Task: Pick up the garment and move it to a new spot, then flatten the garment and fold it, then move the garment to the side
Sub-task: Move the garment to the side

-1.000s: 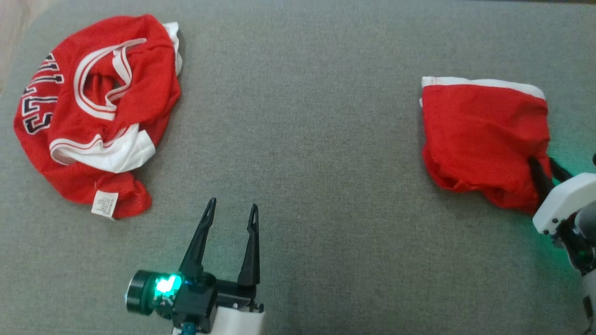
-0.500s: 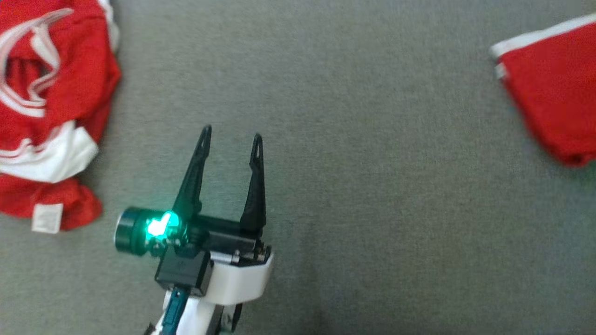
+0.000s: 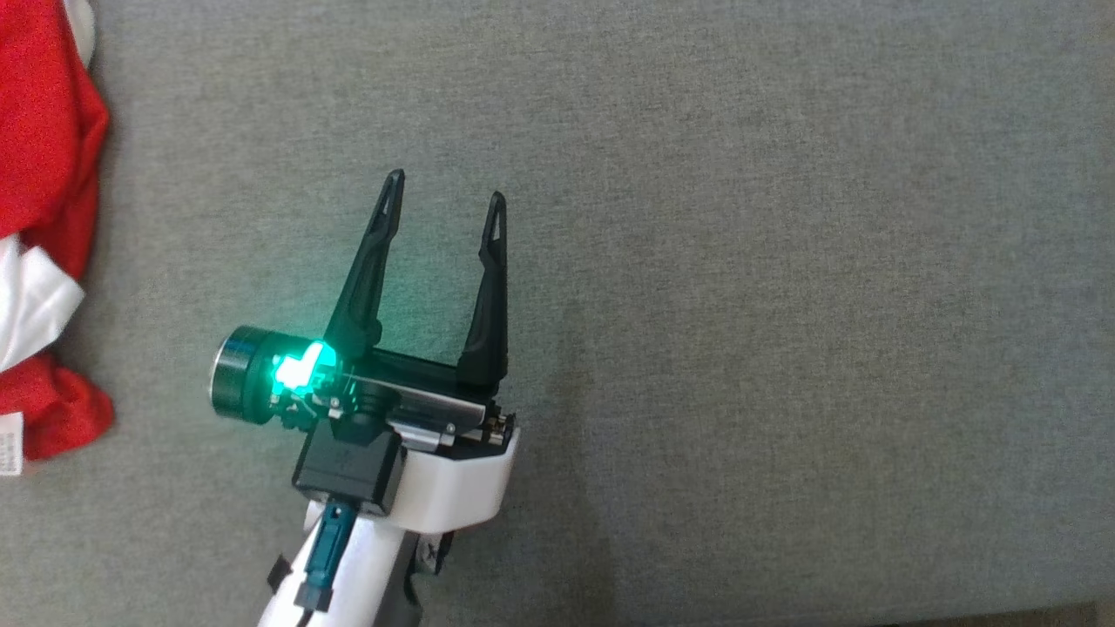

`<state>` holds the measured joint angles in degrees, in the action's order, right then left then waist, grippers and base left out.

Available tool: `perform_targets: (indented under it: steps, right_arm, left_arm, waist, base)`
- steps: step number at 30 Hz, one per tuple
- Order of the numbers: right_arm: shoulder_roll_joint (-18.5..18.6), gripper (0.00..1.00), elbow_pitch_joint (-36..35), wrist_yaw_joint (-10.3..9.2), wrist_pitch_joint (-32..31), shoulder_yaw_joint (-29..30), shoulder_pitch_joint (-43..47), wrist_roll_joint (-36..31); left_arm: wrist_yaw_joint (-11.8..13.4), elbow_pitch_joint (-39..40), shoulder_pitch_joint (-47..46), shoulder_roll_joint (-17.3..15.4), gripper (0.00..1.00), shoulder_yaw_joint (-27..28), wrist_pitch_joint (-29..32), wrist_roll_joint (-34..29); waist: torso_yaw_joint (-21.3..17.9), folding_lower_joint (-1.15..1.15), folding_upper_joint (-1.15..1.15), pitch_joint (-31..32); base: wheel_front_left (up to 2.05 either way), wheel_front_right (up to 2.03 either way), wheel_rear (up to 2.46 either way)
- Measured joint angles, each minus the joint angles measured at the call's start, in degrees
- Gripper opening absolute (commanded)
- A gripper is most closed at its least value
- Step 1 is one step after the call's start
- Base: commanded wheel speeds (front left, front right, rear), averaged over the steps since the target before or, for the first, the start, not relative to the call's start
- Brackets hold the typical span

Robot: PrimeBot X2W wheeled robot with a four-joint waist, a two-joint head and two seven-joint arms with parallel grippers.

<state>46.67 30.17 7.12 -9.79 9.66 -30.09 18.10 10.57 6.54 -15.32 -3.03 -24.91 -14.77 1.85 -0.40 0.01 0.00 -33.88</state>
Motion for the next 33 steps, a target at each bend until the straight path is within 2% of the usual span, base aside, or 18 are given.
perform_targets:
  steps: [4, 8, 15, 16, 17, 21, 24, 28, 33]
  right_arm:
    - [-3.0, 1.0, -0.07, 0.0, 4.74, 2.0, -0.6, -5.58]
    - [-11.67, 1.0, -1.52, 0.0, 7.05, 0.77, -0.15, -7.16]
    - [-24.72, 1.0, -6.13, 0.0, 9.56, -6.09, 11.29, -5.2]
    - [-24.72, 1.0, -6.13, 0.0, 9.56, -6.09, 11.29, -5.2]
    - [-26.6, 1.0, -6.54, 0.0, 10.21, -7.58, 13.38, -4.99]
    - [-33.23, 1.0, -6.8, 0.0, 15.49, -13.51, 20.32, -2.97]
    - [-35.67, 1.0, -5.14, 0.0, 20.91, -16.59, 23.39, -1.34]
    - [-37.93, 1.0, -4.31, 0.0, 23.9, -15.86, 26.48, -1.11]
    - [-40.38, 1.0, -13.4, -0.01, 24.02, -12.06, 31.75, -6.77]
  left_arm:
    - [0.14, -0.56, 0.02, 0.01, 1.0, -0.1, 0.0, 0.25]
    - [0.56, -2.55, 0.84, 0.03, 1.0, 0.05, 0.0, 1.51]
    - [0.87, -8.06, 7.75, 0.04, 1.0, 2.29, 0.01, 4.79]
    - [0.87, -8.06, 7.75, 0.04, 1.0, 2.29, 0.01, 4.79]
    - [1.05, -8.68, 8.75, 0.04, 1.0, 2.85, 0.01, 4.79]
    - [2.13, -9.85, 12.21, 0.04, 1.0, 4.65, 0.01, 4.72]
    - [2.36, -9.88, 14.75, 0.03, 1.0, 5.72, 0.01, 4.74]
    - [1.75, -10.21, 18.31, 0.02, 1.0, 7.54, 0.02, 4.74]
    - [0.37, -9.76, 21.1, -0.02, 1.0, 10.12, 0.02, 4.74]
  waist:
    - [0.57, -0.01, 0.0, 1.97]
    - [0.97, -0.02, 0.0, 5.39]
    - [1.85, -0.03, 0.0, 14.02]
    - [1.85, -0.03, 0.0, 14.02]
    - [1.98, -0.02, 0.0, 15.41]
    - [2.46, -0.03, 0.0, 20.99]
    - [2.83, -0.03, 0.0, 25.22]
    - [3.49, -0.03, 0.01, 30.62]
    - [4.61, -0.03, 0.01, 35.63]
  base:
    - [0.0, 0.0, 0.0]
    - [0.0, 0.0, 0.0]
    - [0.0, 0.0, 0.0]
    - [0.0, 0.0, 0.0]
    - [0.0, 0.0, 0.0]
    - [0.0, 0.0, 0.0]
    - [0.0, 0.0, 0.0]
    - [0.0, 0.0, 0.0]
    - [0.0, 0.0, 0.0]
